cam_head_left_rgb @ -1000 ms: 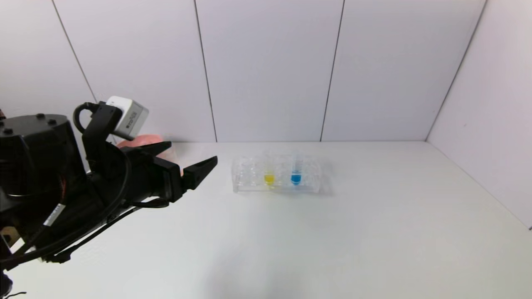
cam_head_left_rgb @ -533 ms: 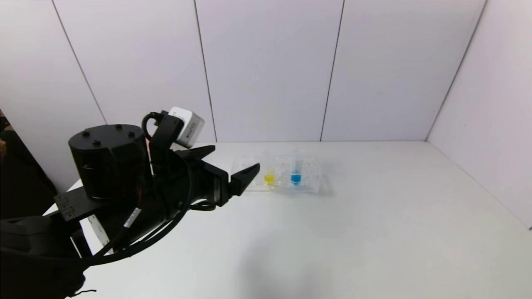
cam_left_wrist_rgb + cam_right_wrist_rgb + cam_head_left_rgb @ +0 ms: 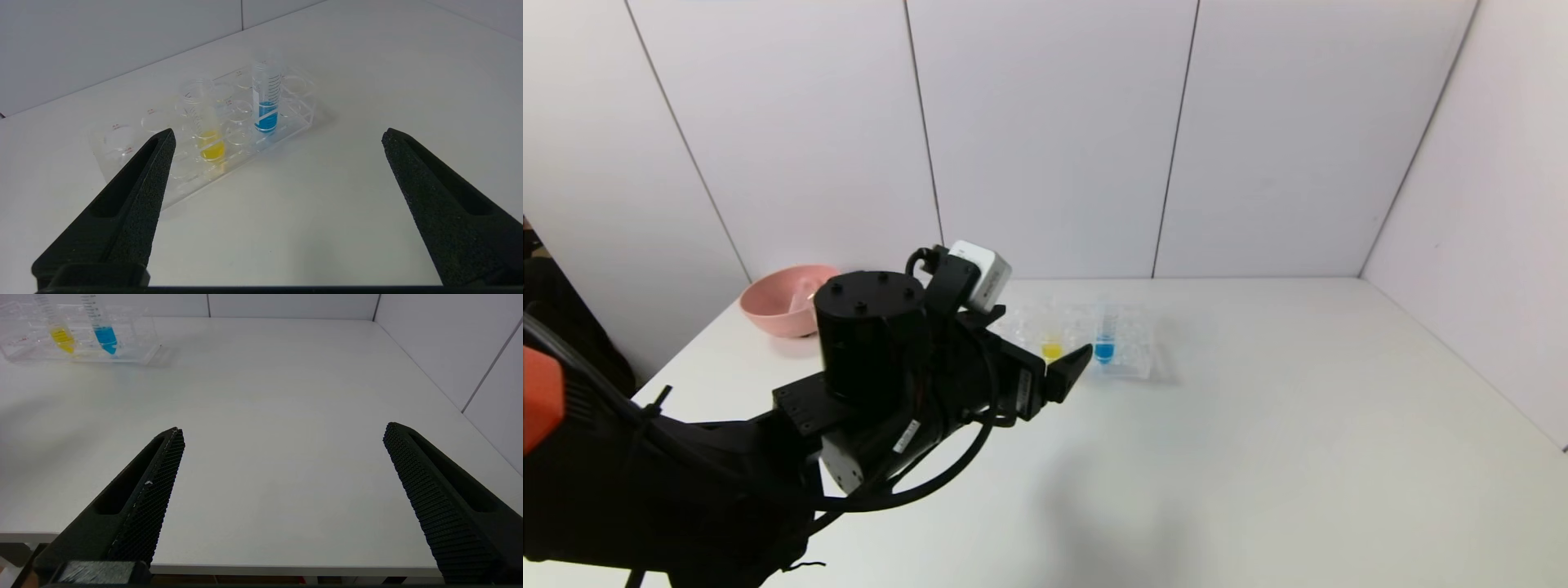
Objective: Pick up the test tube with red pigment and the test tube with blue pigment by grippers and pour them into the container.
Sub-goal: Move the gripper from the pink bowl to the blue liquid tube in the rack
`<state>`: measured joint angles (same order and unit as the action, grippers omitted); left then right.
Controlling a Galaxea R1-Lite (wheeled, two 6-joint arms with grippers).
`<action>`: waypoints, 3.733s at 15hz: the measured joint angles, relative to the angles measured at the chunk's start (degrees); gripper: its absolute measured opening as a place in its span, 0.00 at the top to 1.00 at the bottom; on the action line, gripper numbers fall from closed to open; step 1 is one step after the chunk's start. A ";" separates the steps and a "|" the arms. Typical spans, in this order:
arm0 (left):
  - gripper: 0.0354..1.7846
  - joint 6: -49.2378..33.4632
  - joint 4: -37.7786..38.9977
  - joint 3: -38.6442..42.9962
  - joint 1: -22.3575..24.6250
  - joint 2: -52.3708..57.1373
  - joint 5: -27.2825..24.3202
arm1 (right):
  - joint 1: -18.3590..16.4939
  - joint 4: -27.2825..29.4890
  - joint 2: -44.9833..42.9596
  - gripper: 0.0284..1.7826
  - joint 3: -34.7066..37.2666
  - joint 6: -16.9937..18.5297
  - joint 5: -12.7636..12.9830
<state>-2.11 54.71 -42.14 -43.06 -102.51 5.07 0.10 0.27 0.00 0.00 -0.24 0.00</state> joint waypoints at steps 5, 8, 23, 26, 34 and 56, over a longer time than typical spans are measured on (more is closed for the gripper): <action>0.01 -1.44 0.27 -4.60 -1.95 -6.08 0.93 | -0.02 0.00 0.00 0.00 0.00 0.02 0.00; 0.01 -1.55 0.22 -8.24 -2.63 -9.53 3.36 | -0.02 0.00 0.00 0.00 0.00 0.00 0.00; 0.01 -2.24 -1.57 -26.21 -2.91 -25.66 13.78 | -0.02 0.00 0.00 0.00 0.00 0.00 0.00; 0.01 -2.96 -1.62 -29.22 -2.91 -27.50 15.87 | -0.02 0.00 0.00 0.00 0.00 0.00 0.00; 0.01 -3.15 -3.34 -35.76 -2.61 -31.44 18.30 | -0.02 -0.02 0.00 0.00 0.00 0.00 0.00; 0.01 -3.10 -6.14 -42.62 -1.60 -34.93 18.74 | -0.02 0.00 0.00 0.00 0.00 0.00 0.00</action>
<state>-5.21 48.57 -84.76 -44.65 -137.44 23.81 0.07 0.27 0.00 0.00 -0.24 0.00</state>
